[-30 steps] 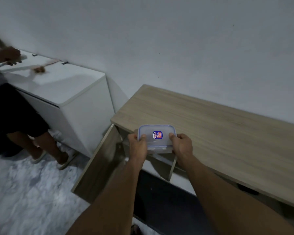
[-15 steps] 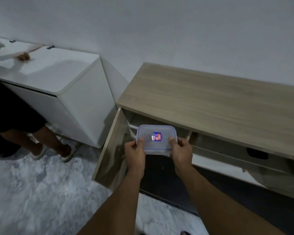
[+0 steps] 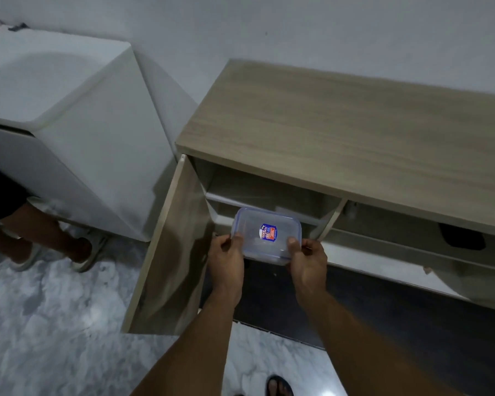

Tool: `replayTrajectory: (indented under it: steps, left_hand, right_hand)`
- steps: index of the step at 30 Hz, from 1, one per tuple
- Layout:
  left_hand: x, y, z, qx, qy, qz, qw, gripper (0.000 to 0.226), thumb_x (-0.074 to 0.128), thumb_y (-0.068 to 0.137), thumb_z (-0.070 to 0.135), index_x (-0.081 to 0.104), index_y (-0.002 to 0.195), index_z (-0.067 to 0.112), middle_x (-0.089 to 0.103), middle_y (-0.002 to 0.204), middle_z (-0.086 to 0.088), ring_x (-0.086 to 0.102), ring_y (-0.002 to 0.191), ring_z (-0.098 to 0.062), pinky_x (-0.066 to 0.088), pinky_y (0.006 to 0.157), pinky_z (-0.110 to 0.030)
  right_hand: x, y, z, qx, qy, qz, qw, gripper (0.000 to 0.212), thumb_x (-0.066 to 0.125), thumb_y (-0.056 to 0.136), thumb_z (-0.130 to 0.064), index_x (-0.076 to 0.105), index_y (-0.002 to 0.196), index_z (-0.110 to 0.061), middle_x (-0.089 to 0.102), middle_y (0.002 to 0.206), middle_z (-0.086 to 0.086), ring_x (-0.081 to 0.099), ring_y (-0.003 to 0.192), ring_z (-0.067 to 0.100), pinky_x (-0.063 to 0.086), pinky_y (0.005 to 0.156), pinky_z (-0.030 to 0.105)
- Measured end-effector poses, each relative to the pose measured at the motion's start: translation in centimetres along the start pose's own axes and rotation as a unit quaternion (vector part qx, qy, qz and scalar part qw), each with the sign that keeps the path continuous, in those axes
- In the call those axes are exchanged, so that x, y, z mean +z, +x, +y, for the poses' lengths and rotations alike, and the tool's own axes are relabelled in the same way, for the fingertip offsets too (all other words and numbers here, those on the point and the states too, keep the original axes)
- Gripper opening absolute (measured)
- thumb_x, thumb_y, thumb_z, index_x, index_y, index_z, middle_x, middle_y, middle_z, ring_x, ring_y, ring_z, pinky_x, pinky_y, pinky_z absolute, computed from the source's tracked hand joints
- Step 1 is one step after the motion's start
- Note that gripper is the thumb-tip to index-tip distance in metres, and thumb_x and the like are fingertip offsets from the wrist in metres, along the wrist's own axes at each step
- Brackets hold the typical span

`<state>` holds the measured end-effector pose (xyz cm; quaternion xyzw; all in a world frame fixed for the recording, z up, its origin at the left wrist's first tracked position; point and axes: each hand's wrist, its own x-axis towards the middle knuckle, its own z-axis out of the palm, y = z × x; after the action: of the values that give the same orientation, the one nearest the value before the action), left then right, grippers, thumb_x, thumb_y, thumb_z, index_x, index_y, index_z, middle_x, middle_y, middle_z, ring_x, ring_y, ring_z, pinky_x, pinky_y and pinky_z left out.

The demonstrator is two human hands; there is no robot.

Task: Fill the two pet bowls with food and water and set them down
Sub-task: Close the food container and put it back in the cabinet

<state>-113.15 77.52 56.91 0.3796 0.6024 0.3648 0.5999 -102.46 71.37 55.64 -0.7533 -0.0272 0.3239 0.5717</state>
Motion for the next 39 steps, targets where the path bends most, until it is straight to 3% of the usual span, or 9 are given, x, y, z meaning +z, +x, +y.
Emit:
replayTrajectory:
  steps: [6,11,15,19,28,30,33,36,39]
  left_hand:
    - [1.1,3.8,-1.7,-0.017,-0.017,-0.010,1.000,0.013,0.064,0.082,0.024,0.065,0.095,0.022,0.068,0.105,-0.009,0.065,0.102,-0.025,0.052,0.094,-0.044]
    - [2.5,5.8,-0.9,-0.014,-0.042,-0.051,0.998,0.020,0.054,0.088,0.008,0.069,0.089,0.020,0.070,0.093,-0.004,0.064,0.090,-0.018,0.052,0.089,-0.034]
    - [3.9,7.6,-1.2,-0.006,-0.050,-0.059,0.997,0.020,0.054,0.093,0.008,0.067,0.107,0.011,0.068,0.101,-0.009,0.063,0.096,-0.021,0.050,0.093,-0.034]
    - [4.9,8.6,-2.1,-0.019,-0.053,-0.023,0.998,0.027,0.057,0.096,0.012,0.061,0.121,0.006,0.066,0.115,-0.010,0.062,0.110,-0.022,0.049,0.101,-0.035]
    - [6.3,9.9,-1.6,0.011,-0.035,-0.001,0.999,0.029,0.063,0.094,0.024,0.065,0.117,0.006,0.067,0.115,-0.018,0.064,0.108,-0.029,0.049,0.099,-0.041]
    - [6.5,10.0,-1.4,0.016,-0.036,0.014,0.999,0.028,0.064,0.093,0.022,0.065,0.115,0.005,0.068,0.114,-0.018,0.065,0.106,-0.029,0.050,0.098,-0.041]
    - [7.0,10.0,-1.1,0.018,-0.046,0.023,0.998,0.026,0.065,0.092,0.018,0.065,0.115,0.005,0.070,0.111,-0.012,0.065,0.109,-0.025,0.051,0.099,-0.039]
    - [7.5,10.5,-0.7,0.021,-0.057,0.034,0.998,0.022,0.065,0.092,0.015,0.067,0.110,0.003,0.069,0.110,-0.017,0.064,0.110,-0.031,0.051,0.098,-0.040]
    - [7.8,10.8,-0.3,0.026,-0.052,0.034,0.998,0.023,0.065,0.092,0.014,0.068,0.109,-0.001,0.067,0.110,-0.024,0.066,0.091,-0.023,0.051,0.094,-0.040]
  right_hand:
    - [1.7,4.0,1.1,-0.032,0.018,0.008,0.999,0.017,0.072,0.085,-0.022,0.058,0.078,-0.027,0.069,0.089,0.009,0.066,0.087,0.033,0.052,0.087,0.058]
    - [2.7,7.1,0.6,-0.058,0.011,0.015,0.998,0.016,0.073,0.083,-0.025,0.059,0.077,-0.030,0.070,0.093,0.009,0.068,0.094,0.036,0.053,0.089,0.056]
    - [3.4,8.9,-0.5,-0.060,-0.001,0.015,0.998,0.009,0.069,0.088,-0.018,0.064,0.095,-0.017,0.070,0.099,0.011,0.066,0.095,0.031,0.051,0.095,0.049]
    - [3.9,10.1,-0.4,-0.044,0.005,0.030,0.999,0.035,0.068,0.089,-0.019,0.064,0.122,-0.007,0.069,0.113,0.012,0.065,0.105,0.027,0.049,0.101,0.042]
    - [4.1,11.5,-0.7,0.009,0.076,0.045,0.996,0.031,0.067,0.088,-0.012,0.064,0.118,-0.008,0.067,0.106,0.010,0.063,0.108,0.032,0.047,0.103,0.044]
    - [4.1,11.6,-1.5,0.010,0.107,0.042,0.993,0.028,0.058,0.093,-0.005,0.062,0.120,0.001,0.066,0.115,0.020,0.063,0.108,0.036,0.047,0.103,0.045]
    - [4.3,12.3,-2.3,0.039,0.183,0.087,0.979,0.038,0.040,0.097,0.007,0.046,0.135,0.010,0.049,0.140,0.028,0.045,0.132,0.042,0.037,0.109,0.046]
    - [3.9,11.9,-2.2,0.058,0.277,0.038,0.958,0.023,0.059,0.092,-0.005,0.065,0.111,0.008,0.070,0.102,0.018,0.062,0.111,0.040,0.053,0.090,0.036]
    - [4.3,12.6,-1.9,0.049,0.272,0.024,0.961,0.033,0.061,0.090,0.003,0.058,0.123,0.007,0.064,0.114,0.019,0.062,0.107,0.032,0.053,0.075,0.019]
